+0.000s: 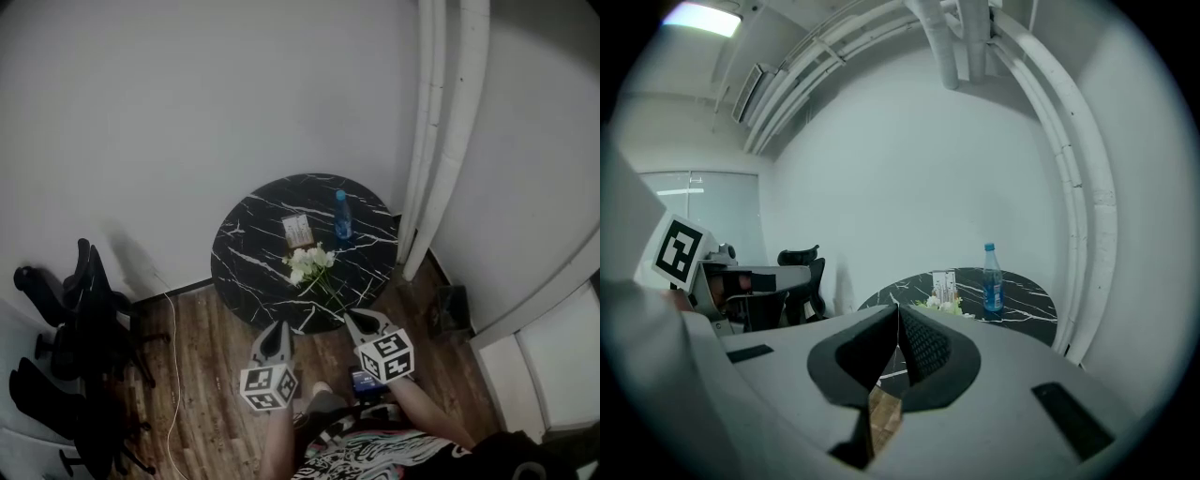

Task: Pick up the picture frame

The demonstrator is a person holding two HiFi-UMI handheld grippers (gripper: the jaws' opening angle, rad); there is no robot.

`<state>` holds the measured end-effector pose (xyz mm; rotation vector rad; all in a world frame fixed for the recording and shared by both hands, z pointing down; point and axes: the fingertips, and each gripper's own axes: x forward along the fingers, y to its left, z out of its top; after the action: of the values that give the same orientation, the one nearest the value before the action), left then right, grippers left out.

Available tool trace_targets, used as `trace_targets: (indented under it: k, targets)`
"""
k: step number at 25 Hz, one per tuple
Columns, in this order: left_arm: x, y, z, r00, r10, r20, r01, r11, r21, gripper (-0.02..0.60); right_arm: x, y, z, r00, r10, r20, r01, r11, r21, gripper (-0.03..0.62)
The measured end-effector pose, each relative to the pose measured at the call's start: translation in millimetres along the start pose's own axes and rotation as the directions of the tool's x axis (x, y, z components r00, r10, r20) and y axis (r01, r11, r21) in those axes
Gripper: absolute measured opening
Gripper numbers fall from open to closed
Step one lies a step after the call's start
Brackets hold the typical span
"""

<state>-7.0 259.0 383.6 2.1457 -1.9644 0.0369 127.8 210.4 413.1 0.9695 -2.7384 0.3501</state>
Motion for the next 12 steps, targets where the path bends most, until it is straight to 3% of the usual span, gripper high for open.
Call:
trace_targets:
  k: [7, 12]
  targets:
    - [15.6, 15.4, -10.7, 0.999, 0.034, -0.031, -0.034, 0.999, -0.004, 0.014, 22.3, -4.8, -9.2, 0.999, 0.025, -0.023, -0.025, 1.0, 0.002, 0.018]
    - [53.3, 36.5, -12.4, 0.998, 0.035, -0.052, -0.036, 0.999, -0.014, 0.014, 56.6, -22.0, -4.9, 0.999, 0.013, -0.045, -0.013, 1.0, 0.004, 0.018]
